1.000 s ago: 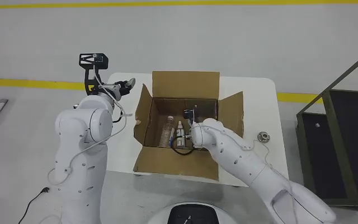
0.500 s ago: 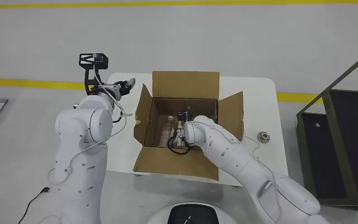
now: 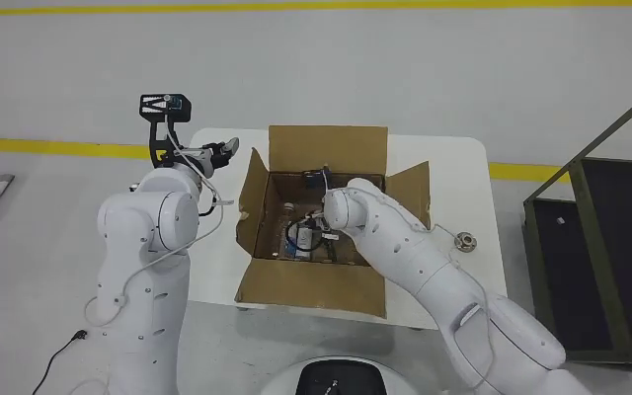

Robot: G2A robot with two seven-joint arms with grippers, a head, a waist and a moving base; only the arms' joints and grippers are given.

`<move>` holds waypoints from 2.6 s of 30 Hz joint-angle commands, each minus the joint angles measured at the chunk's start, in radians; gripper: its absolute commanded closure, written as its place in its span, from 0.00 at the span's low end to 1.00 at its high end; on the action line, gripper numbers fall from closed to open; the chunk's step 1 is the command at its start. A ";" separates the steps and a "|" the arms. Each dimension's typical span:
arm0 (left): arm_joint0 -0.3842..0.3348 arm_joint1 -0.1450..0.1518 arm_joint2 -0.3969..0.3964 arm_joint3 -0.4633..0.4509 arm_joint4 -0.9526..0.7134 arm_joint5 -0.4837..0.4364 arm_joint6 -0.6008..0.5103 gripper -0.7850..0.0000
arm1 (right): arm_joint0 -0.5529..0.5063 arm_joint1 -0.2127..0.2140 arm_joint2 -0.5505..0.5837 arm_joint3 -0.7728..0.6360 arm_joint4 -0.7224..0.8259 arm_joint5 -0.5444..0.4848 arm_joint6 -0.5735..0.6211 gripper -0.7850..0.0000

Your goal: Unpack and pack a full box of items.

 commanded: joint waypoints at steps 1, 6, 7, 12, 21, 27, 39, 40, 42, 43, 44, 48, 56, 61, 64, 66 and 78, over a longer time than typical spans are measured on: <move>0.000 0.000 0.000 0.000 0.000 0.000 0.000 0.00 | 0.006 0.029 0.052 -0.065 -0.031 -0.005 0.013 0.00; 0.000 0.000 0.000 0.000 0.000 0.000 0.000 0.00 | -0.045 0.139 0.287 -0.386 -0.148 -0.042 0.080 0.81; 0.000 0.000 0.000 0.000 0.000 0.000 0.000 0.00 | -0.077 0.166 0.353 -0.482 -0.191 -0.065 0.097 0.89; 0.000 0.000 0.000 0.000 0.000 0.000 0.000 0.00 | -0.310 0.264 0.690 -0.907 -0.319 -0.228 0.220 1.00; 0.000 0.000 0.000 0.000 0.000 0.000 0.000 0.00 | -0.530 0.339 1.005 -1.137 -0.571 -0.453 0.438 1.00; 0.000 0.000 0.000 0.000 0.000 0.000 0.000 0.00 | -0.601 0.370 1.114 -1.023 -0.613 -0.565 0.587 0.82; 0.000 0.000 0.000 0.000 0.000 0.000 0.000 0.00 | -0.585 0.394 0.993 -0.745 -0.639 -0.560 0.587 0.52; 0.000 0.000 0.000 0.000 0.000 0.000 0.000 0.00 | -0.578 0.394 0.984 -0.724 -0.626 -0.549 0.587 0.51; 0.000 0.000 0.000 0.000 0.000 0.000 0.000 0.00 | -0.563 0.395 0.955 -0.691 -0.635 -0.557 0.587 0.53; 0.000 0.000 0.000 0.000 0.000 0.000 0.000 0.00 | -0.555 0.395 0.946 -0.679 -0.632 -0.553 0.586 0.52; 0.000 0.000 0.000 0.000 0.000 0.000 0.000 0.00 | -0.549 0.394 0.939 -0.662 -0.621 -0.549 0.585 0.51; 0.000 0.000 0.000 0.000 0.000 0.000 0.000 0.00 | -0.529 0.395 0.915 -0.596 -0.624 -0.550 0.549 0.37; 0.000 0.000 0.000 0.000 0.000 0.000 0.000 0.00 | -0.495 0.396 0.868 -0.481 -0.638 -0.540 0.464 0.24; 0.000 0.000 0.000 0.000 0.000 0.000 0.000 0.00 | -0.479 0.395 0.843 -0.440 -0.630 -0.524 0.436 0.38; 0.000 0.000 0.000 0.000 0.000 0.000 0.000 0.00 | -0.469 0.394 0.833 -0.433 -0.623 -0.512 0.434 0.50; 0.000 0.000 0.000 0.000 0.000 0.000 0.000 0.00 | -0.463 0.395 0.826 -0.434 -0.625 -0.510 0.438 0.51; 0.000 0.000 0.000 0.000 0.000 0.000 0.000 0.00 | -0.444 0.398 0.789 -0.397 -0.619 -0.493 0.420 0.53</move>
